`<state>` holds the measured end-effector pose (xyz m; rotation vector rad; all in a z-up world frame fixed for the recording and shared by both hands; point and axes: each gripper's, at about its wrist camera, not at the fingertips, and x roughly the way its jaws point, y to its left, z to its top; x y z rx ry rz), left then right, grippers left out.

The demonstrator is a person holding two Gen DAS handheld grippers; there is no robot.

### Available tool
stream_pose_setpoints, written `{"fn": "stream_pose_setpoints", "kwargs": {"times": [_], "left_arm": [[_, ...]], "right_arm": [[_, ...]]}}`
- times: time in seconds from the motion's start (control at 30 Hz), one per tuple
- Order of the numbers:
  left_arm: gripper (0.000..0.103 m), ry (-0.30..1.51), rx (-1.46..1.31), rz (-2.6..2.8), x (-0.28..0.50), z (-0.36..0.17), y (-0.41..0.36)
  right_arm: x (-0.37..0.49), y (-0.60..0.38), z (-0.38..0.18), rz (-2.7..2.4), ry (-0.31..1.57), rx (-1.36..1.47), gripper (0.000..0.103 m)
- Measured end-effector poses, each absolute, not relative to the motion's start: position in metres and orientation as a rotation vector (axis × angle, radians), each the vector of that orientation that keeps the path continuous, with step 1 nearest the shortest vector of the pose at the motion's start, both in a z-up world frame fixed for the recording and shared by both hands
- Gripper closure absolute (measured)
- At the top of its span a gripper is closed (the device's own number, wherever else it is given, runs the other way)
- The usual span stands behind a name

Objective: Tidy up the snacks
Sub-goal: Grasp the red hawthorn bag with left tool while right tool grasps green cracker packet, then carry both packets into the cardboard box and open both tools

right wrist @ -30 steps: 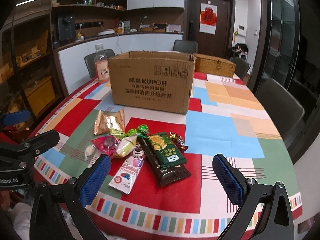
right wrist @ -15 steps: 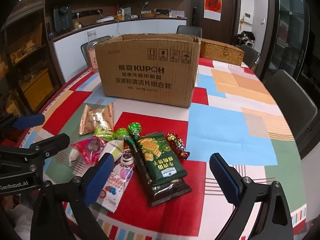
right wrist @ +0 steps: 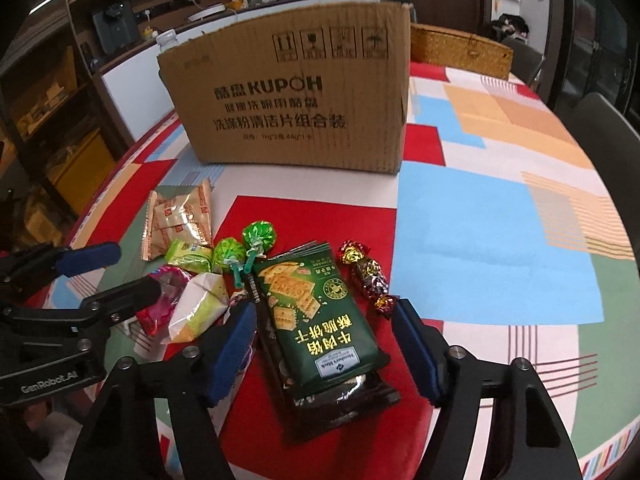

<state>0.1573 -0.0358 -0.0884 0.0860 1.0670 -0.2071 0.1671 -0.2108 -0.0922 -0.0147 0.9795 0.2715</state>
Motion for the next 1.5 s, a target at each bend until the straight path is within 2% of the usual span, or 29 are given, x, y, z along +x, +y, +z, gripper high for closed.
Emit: {"fn": "stream_pose_setpoints", "kwargs": {"times": [0.17, 0.3, 0.43, 0.77, 0.93, 1.5], "left_arm": [[0.058, 1.111, 0.058, -0.226, 0.165, -0.099, -0.034], [0.065, 1.136, 0.044, -0.240, 0.169, -0.106, -0.033], [0.065, 1.160, 0.030, -0.255, 0.172, -0.113, -0.032], [0.064, 1.164, -0.007, -0.280, 0.176, -0.119, -0.028], [0.068, 1.151, -0.018, -0.287, 0.172, -0.114, -0.027], [0.068, 0.969, -0.026, -0.298, 0.148, -0.054, -0.019]], "right_arm": [[0.173, -0.208, -0.098, 0.284, 1.005, -0.019, 0.040], [0.177, -0.207, -0.101, 0.296, 1.018, -0.013, 0.040], [0.180, -0.205, -0.101, 0.306, 1.024, -0.011, 0.042], [0.181, -0.199, -0.100, 0.315, 1.031, -0.028, 0.057], [0.178, -0.198, -0.096, 0.301, 1.030, -0.032, 0.058], [0.153, -0.194, -0.043, 0.259, 0.891, -0.041, 0.059]]}}
